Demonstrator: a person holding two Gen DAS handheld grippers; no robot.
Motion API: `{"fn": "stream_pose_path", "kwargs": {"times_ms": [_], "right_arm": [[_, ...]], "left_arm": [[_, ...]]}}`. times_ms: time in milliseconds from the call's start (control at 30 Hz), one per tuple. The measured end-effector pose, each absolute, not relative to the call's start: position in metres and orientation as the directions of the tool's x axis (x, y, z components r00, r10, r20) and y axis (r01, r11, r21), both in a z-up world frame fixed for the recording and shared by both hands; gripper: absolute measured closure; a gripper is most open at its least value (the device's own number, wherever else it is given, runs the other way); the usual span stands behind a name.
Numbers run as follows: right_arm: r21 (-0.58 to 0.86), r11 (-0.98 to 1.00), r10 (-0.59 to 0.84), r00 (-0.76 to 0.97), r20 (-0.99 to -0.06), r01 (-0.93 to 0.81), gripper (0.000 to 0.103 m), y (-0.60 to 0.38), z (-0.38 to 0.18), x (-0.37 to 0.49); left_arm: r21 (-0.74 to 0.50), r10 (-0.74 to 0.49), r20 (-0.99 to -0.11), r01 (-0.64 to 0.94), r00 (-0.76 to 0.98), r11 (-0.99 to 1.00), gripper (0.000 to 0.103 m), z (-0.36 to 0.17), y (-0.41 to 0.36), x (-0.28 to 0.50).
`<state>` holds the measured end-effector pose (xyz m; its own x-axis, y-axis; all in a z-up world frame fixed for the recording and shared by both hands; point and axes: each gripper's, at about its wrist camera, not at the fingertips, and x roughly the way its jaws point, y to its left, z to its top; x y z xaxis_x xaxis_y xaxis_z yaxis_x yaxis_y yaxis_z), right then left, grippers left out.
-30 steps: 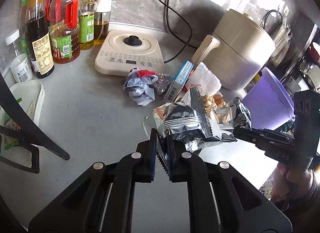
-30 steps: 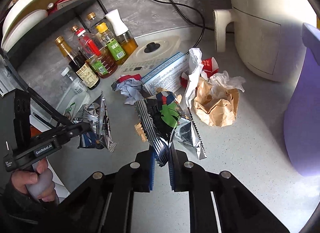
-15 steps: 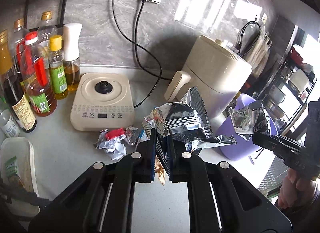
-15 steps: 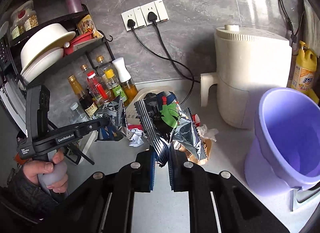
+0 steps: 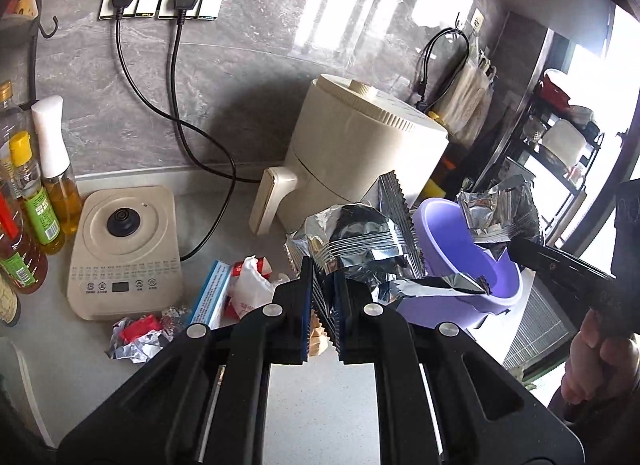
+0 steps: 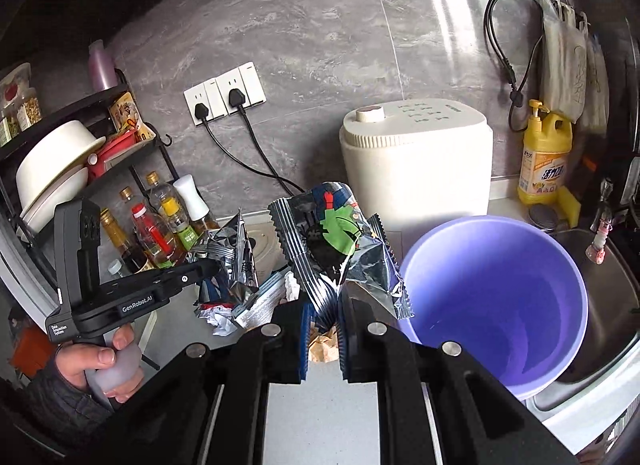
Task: Collect trash
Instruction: 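Carry the foil wrappers over the lavender bucket and open the left gripper, then return the left tool to the trash pile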
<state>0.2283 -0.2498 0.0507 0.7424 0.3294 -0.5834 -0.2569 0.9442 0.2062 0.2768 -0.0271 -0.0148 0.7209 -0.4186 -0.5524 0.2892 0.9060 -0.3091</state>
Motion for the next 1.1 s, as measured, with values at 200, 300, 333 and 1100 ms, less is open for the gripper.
{"fn": "stream_pose_path", "kwargs": {"times_ms": [200,300,333,1100], "right_arm": [[0.221,0.937,0.35,0.751,-0.56,-0.272,0.09,-0.294,0.052,0.248],[0.231,0.927,0.375,0.731,-0.57,-0.295,0.081,-0.318,0.049,0.258],[0.241,0.923,0.384,0.718,-0.58,-0.299,0.051,-0.325,0.048,0.262],[0.255,0.898,0.438,0.668,-0.602,-0.359,0.025,-0.471,0.025,0.256]], "left_arm": [[-0.3,-0.37,-0.528,0.24,0.764,0.923,0.093,-0.006,-0.07,0.284],[-0.309,-0.348,-0.523,0.208,0.778,0.928,0.093,0.003,-0.094,0.287],[-0.309,-0.343,-0.518,0.203,0.784,0.929,0.093,0.005,-0.103,0.287],[-0.258,-0.284,-0.536,0.166,0.795,0.952,0.02,0.001,-0.25,0.301]]}}
